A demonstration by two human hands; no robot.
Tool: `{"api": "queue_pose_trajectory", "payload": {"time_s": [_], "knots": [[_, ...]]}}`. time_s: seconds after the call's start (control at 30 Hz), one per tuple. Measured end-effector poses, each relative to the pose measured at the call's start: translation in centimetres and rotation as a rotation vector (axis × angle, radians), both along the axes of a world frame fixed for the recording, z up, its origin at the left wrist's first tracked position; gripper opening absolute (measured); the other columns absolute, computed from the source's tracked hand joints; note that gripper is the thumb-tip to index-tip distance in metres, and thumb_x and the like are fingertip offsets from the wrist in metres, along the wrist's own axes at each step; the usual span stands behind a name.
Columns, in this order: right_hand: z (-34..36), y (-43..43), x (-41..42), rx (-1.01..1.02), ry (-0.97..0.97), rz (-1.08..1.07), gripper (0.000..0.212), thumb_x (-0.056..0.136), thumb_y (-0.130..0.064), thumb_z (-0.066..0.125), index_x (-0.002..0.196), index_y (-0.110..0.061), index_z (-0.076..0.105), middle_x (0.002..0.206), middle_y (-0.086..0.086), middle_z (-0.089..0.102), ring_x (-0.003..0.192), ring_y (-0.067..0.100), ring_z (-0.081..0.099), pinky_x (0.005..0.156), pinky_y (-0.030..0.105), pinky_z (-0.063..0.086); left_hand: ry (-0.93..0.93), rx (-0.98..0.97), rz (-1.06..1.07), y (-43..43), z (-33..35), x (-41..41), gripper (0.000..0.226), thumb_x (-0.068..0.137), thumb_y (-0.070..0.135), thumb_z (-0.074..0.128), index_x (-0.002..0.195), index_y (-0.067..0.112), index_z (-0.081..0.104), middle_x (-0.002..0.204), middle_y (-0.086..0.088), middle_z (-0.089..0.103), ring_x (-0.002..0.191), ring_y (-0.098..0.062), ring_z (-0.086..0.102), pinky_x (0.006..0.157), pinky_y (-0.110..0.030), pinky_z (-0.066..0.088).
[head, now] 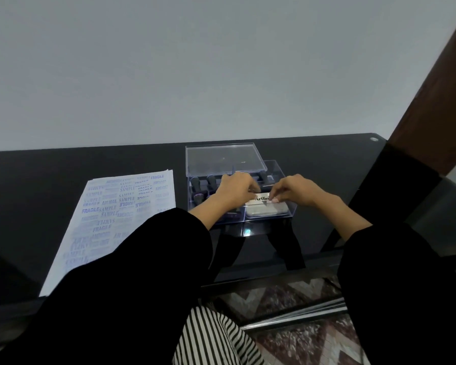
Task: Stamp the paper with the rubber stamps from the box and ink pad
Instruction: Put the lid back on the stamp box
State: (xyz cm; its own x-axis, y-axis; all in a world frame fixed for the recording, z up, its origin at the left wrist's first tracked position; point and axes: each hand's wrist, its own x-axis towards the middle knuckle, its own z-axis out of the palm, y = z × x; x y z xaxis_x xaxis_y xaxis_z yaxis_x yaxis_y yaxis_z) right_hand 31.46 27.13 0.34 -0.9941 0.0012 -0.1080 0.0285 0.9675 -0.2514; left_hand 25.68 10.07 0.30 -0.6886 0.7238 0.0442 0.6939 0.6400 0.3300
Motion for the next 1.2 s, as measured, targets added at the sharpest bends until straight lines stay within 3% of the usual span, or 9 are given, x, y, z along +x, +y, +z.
{"api": "queue_pose_trajectory", "payload": {"time_s": [0.17, 0.37, 0.53, 0.73, 0.87, 0.93, 1.07, 1.2], "knots": [[1.0, -0.4, -1.0, -0.097, 0.168, -0.096, 0.021, 0.090, -0.032, 0.059, 0.094, -0.016, 0.072, 0.091, 0.000, 0.067, 0.084, 0.016, 0.059, 0.075, 0.032, 0.046, -0.078, 0.273, 0.091, -1.8, 1.4, -2.2, 0.026, 0.091, 0.008, 0.051, 0.111, 0.008, 0.068, 0.114, -0.010, 0.068, 0.103, -0.024, 0.062, 0.092, -0.033, 0.049], [3.1, -0.8, -5.8, -0.178, 0.267, -0.153, 0.023, 0.091, -0.027, 0.057, 0.097, -0.012, 0.073, 0.093, 0.007, 0.070, 0.080, 0.017, 0.059, 0.072, 0.029, 0.045, -0.146, 0.328, 0.226, -4.0, 3.3, -7.3, 0.029, 0.093, 0.007, 0.047, 0.115, 0.006, 0.065, 0.122, -0.010, 0.064, 0.113, -0.022, 0.058, 0.099, -0.028, 0.042], [3.6, 0.2, -11.3, -0.259, 0.237, -0.239, 0.021, 0.090, -0.023, 0.060, 0.103, -0.010, 0.070, 0.108, 0.009, 0.069, 0.105, 0.021, 0.060, 0.093, 0.030, 0.044, -0.249, 0.288, 0.340, -5.0, 3.2, -12.5, 0.030, 0.093, 0.011, 0.049, 0.120, 0.007, 0.062, 0.127, -0.012, 0.060, 0.120, -0.023, 0.053, 0.101, -0.027, 0.038], [1.5, 1.8, -17.2, -0.277, 0.126, -0.331, 0.027, 0.089, -0.022, 0.061, 0.113, -0.010, 0.066, 0.122, 0.008, 0.063, 0.118, 0.022, 0.054, 0.098, 0.027, 0.038, -0.404, 0.254, 0.464, -5.3, 0.5, -17.6, 0.045, 0.095, 0.018, 0.047, 0.139, 0.007, 0.041, 0.147, -0.009, 0.039, 0.137, -0.024, 0.035, 0.111, -0.028, 0.026], [-0.7, 2.4, -19.6, -0.375, -0.039, -0.454, 0.049, 0.091, -0.029, 0.059, 0.134, -0.010, 0.046, 0.140, 0.011, 0.044, 0.124, 0.030, 0.045, 0.091, 0.040, 0.044, -0.509, 0.210, 0.555, -5.1, -1.8, -19.6, 0.060, 0.095, 0.032, 0.045, 0.147, 0.011, 0.024, 0.155, -0.011, 0.021, 0.142, -0.029, 0.023, 0.116, -0.040, 0.023], [-1.7, 2.4, -20.4, -0.393, -0.086, -0.479, 0.055, 0.091, -0.030, 0.058, 0.138, -0.007, 0.040, 0.144, 0.013, 0.039, 0.127, 0.032, 0.042, 0.098, 0.044, 0.043, -0.544, 0.183, 0.585, -5.0, -2.7, -20.0, 0.065, 0.094, 0.037, 0.044, 0.148, 0.012, 0.018, 0.157, -0.013, 0.014, 0.143, -0.032, 0.017, 0.117, -0.043, 0.020], [-2.6, 2.0, -21.2, -0.290, 0.001, -0.467, 0.055, 0.092, -0.029, 0.056, 0.139, -0.006, 0.039, 0.145, 0.013, 0.039, 0.133, 0.030, 0.038, 0.107, 0.036, 0.032, -0.560, 0.170, 0.570, -4.5, -3.4, -20.1, 0.064, 0.095, 0.039, 0.041, 0.148, 0.012, 0.017, 0.157, -0.011, 0.015, 0.144, -0.033, 0.012, 0.118, -0.044, 0.017], [-2.4, 1.8, -21.0, -0.439, 0.082, -0.451, 0.050, 0.092, -0.024, 0.057, 0.138, -0.009, 0.042, 0.145, 0.012, 0.038, 0.131, 0.030, 0.039, 0.102, 0.038, 0.038, -0.542, 0.307, 0.547, -4.6, -3.4, -19.8, 0.060, 0.095, 0.030, 0.047, 0.147, 0.014, 0.023, 0.155, -0.009, 0.021, 0.143, -0.030, 0.020, 0.117, -0.039, 0.022]]}}
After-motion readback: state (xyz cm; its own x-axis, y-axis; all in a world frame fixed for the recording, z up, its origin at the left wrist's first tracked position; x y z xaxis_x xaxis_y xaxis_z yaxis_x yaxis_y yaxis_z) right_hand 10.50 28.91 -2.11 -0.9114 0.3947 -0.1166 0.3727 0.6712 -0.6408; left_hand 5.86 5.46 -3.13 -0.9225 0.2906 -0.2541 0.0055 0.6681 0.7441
